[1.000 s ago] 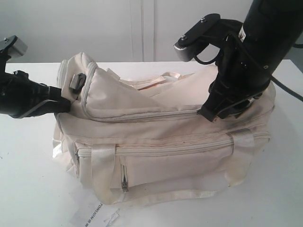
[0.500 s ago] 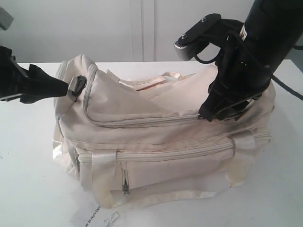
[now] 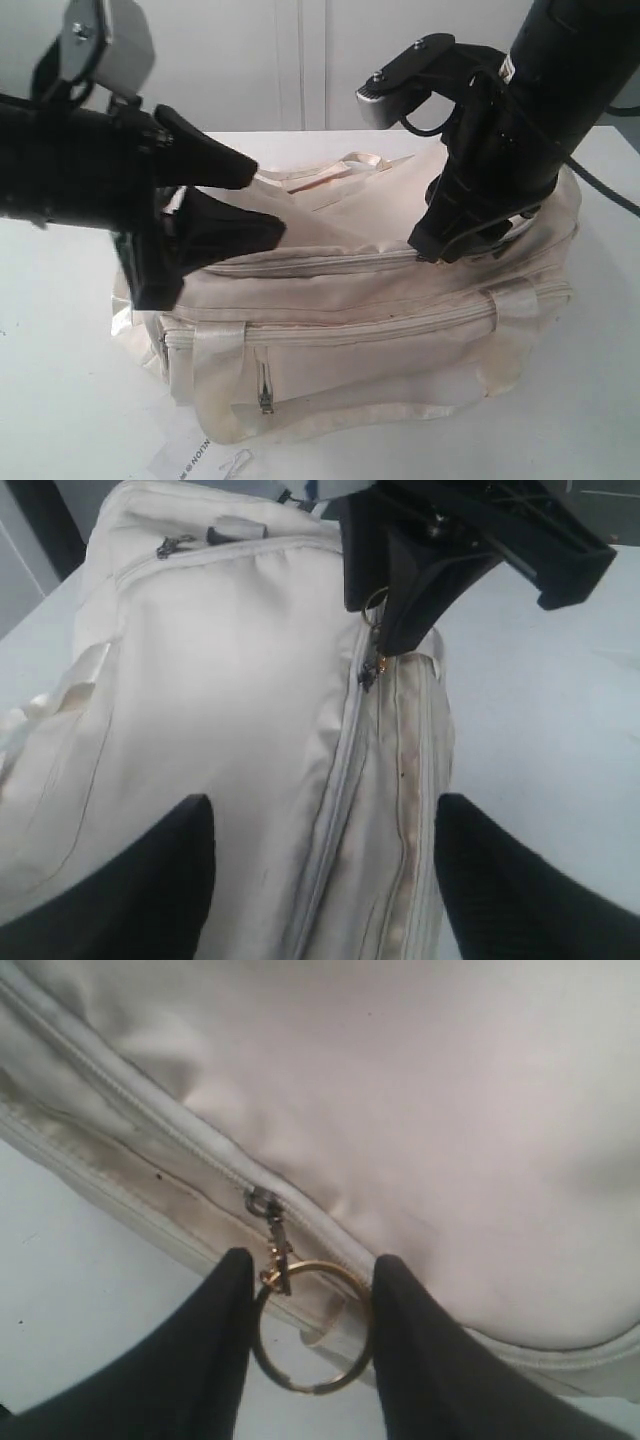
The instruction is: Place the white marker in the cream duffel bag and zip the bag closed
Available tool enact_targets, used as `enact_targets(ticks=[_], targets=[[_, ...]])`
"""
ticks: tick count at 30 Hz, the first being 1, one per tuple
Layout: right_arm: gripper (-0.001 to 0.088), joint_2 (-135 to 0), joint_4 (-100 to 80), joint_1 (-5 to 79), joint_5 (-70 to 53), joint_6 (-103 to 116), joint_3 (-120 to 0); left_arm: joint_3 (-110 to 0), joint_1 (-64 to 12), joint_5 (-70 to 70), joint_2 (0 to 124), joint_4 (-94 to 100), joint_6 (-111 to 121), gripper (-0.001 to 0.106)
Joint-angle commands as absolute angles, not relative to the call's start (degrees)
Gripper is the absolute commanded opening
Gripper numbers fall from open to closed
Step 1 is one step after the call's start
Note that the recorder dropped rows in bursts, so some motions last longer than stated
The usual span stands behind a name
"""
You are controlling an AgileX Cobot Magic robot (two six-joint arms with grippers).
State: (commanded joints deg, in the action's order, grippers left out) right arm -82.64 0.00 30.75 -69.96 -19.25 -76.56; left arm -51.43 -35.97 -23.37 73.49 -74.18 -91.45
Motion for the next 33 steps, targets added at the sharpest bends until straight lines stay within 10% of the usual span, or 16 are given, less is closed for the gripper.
enact_targets(ticks=[24,33], targets=[[0.0,-78.47,0.0,30.75,-68.28,-19.25,-76.56,-58.71,-40.72,-16.56,89.34,-87.09,-101.26,0.065],[0.0,-78.47,0.0,30.75,-67.69,-19.25,-76.56,-58.71,-40.72,-15.62,89.72,-85.72,-101.26,0.017]])
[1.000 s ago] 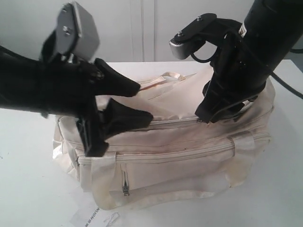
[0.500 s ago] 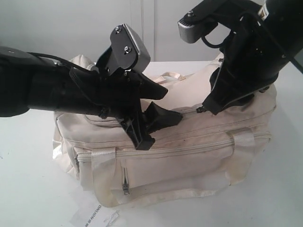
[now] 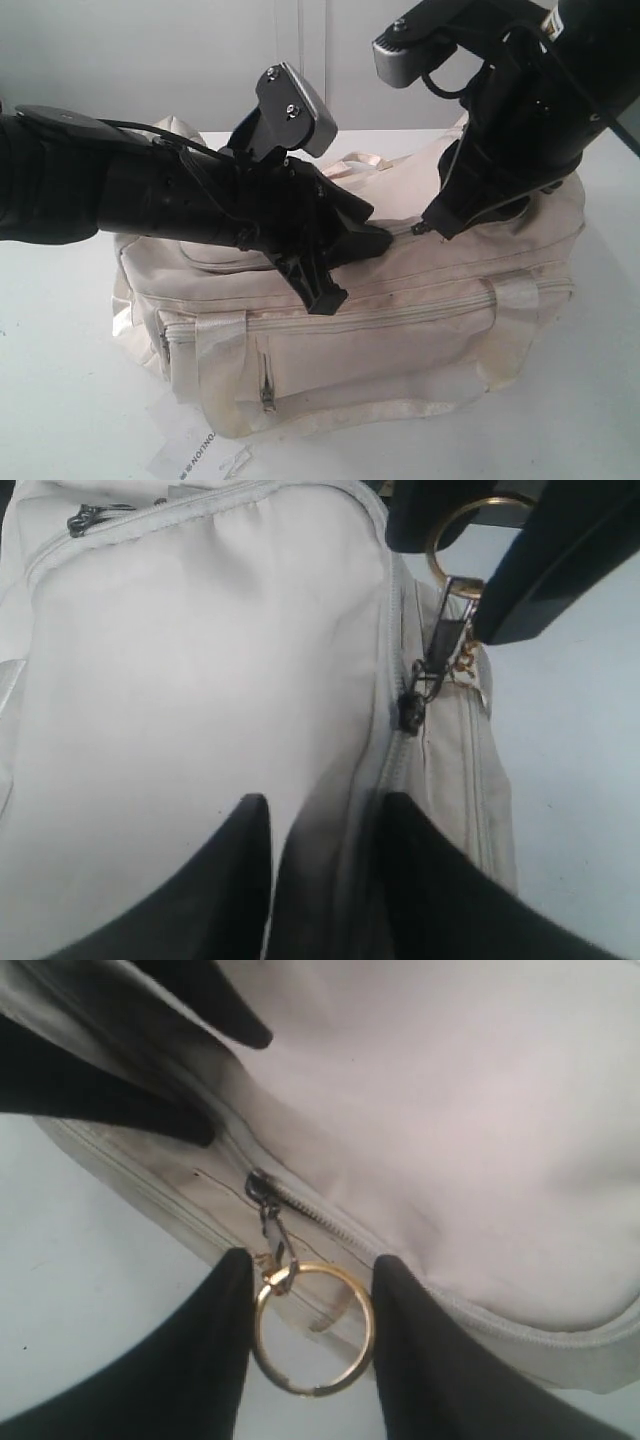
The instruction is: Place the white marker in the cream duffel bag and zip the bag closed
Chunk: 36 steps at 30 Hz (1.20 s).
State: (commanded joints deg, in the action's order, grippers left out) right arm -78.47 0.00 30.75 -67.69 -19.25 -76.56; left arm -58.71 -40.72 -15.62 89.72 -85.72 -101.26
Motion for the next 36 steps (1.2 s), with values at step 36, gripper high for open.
enact_targets(ticks=[36], targets=[[0.0,-78.47,-4.94,24.5,-67.54,-19.47,-76.56,-58.71,-40.72,-17.48,86.96,-72.37,-90.73,0.0]])
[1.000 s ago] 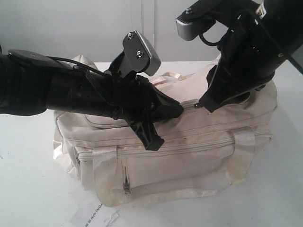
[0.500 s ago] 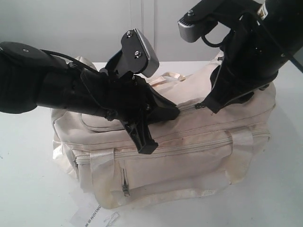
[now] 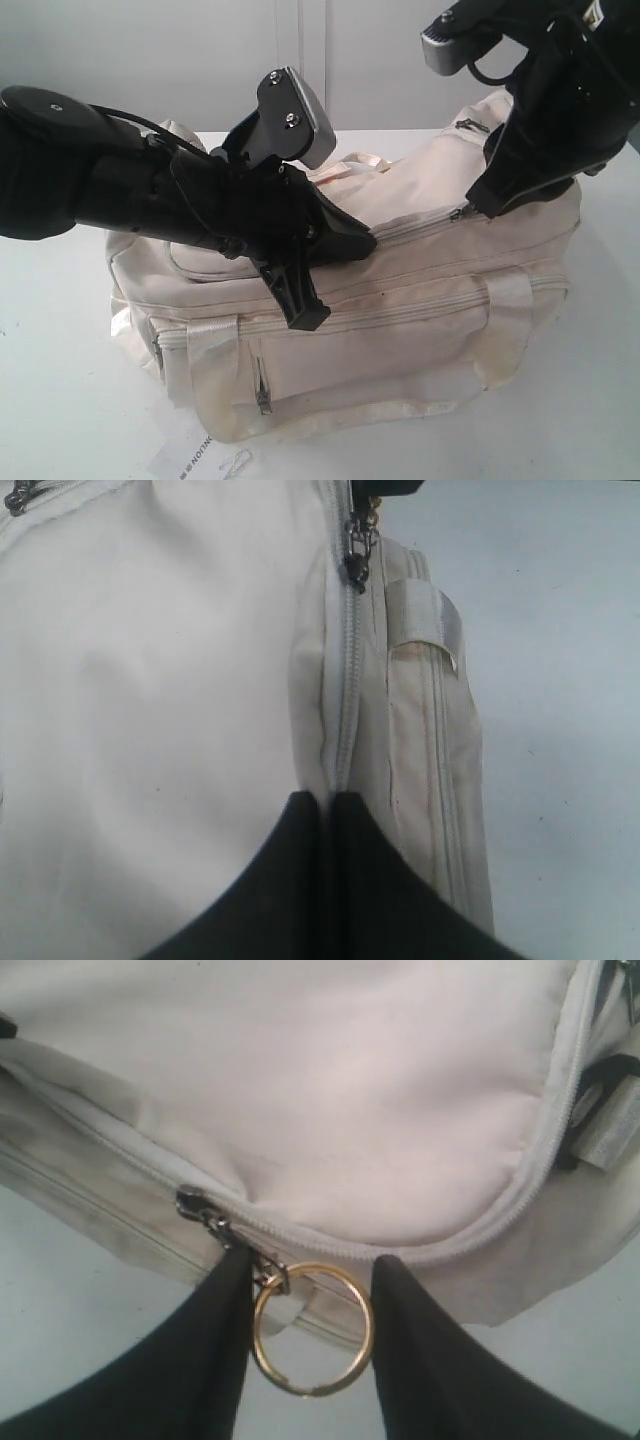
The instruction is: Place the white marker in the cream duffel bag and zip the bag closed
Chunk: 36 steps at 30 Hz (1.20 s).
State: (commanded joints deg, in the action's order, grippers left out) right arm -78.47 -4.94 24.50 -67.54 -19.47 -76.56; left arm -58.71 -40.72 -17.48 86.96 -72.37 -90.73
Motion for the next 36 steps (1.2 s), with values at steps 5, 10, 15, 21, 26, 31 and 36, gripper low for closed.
enact_targets(ticks=[5,10,15,21,26,31,36], targets=[[0.0,-78.47,-6.09,24.5,-67.09,-19.47,-76.56,-58.71,-40.72,-17.48,86.96,-72.37,-90.73,0.0],[0.0,-78.47,-8.63,24.5,-67.09,-19.35,-76.56,-58.71,-40.72,-17.48,86.96,-72.37,-90.73,0.0],[0.0,-78.47,-9.01,23.96,-66.41,-19.35,-76.56,-58.71,-40.72,-17.51,86.96,-72.37,-90.84,0.0],[0.0,-78.47,-8.48,21.56,-65.12,-19.35,-76.56,-58.71,-40.72,-17.51,86.96,-72.37,-90.96,0.0],[0.0,-78.57,-8.48,20.49,-63.96,-19.35,-76.56,-58.71,-40.72,-17.51,86.96,-72.37,-91.22,0.0],[0.0,-79.46,-8.59,19.96,-63.16,-19.35,-76.56,-58.71,-40.72,-17.51,86.96,-72.27,-91.22,0.0],[0.0,-80.79,-9.0,19.96,-61.83,-19.35,-76.56,-58.71,-40.72,-17.51,86.62,-72.07,-91.36,0.0]])
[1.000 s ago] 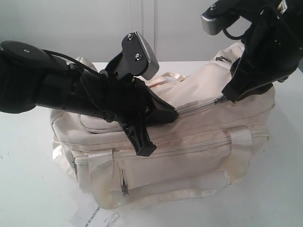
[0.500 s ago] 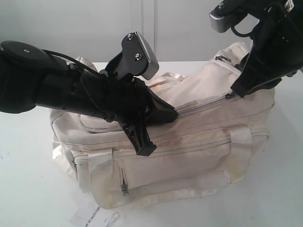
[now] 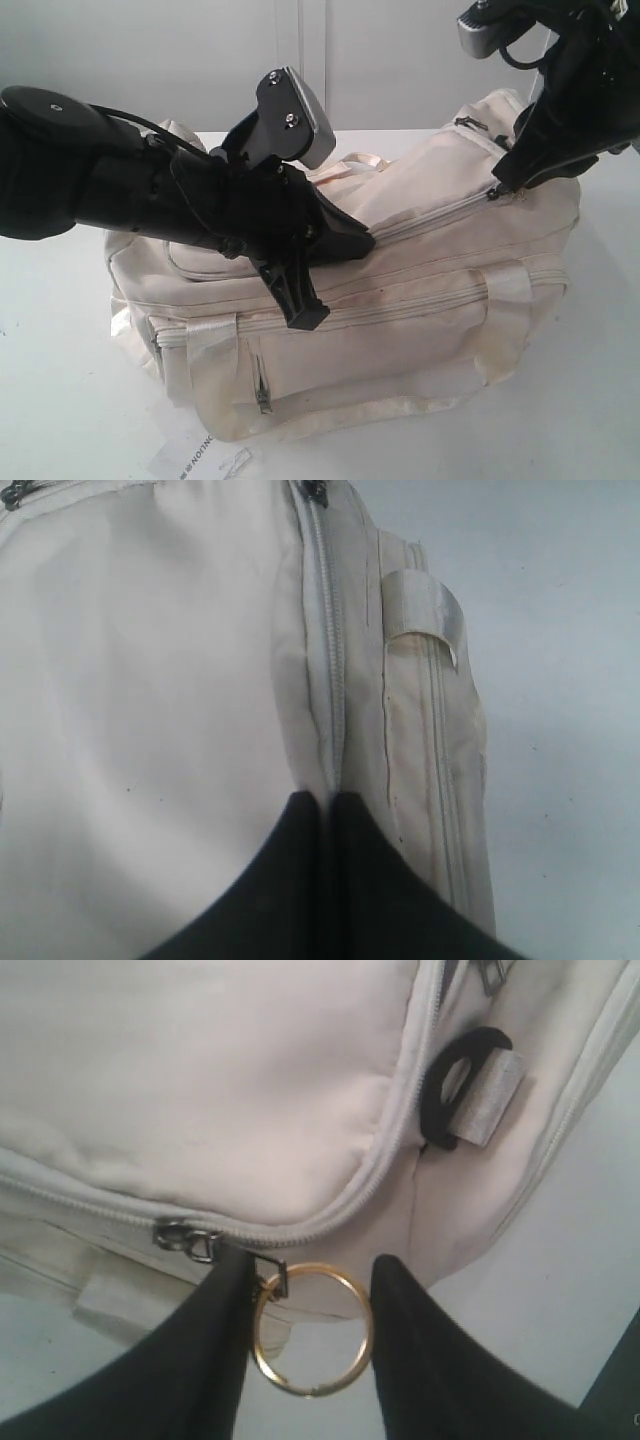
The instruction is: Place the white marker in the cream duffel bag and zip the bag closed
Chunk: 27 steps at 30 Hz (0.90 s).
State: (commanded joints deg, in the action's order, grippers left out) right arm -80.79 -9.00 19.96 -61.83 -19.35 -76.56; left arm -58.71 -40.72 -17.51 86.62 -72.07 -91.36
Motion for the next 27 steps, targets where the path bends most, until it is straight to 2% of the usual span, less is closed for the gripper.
enact_targets(ticks=[14,27], targets=[[0.0,-82.44,-9.32,15.37,-57.87,-19.35,-76.56,-58.71,-40.72,-17.62,86.62,-71.33,-91.36,0.0],[0.0,-85.26,-9.09,15.26,-53.13,-19.66,-76.56,-58.71,-40.72,-19.59,86.62,-69.35,-91.36,0.0]])
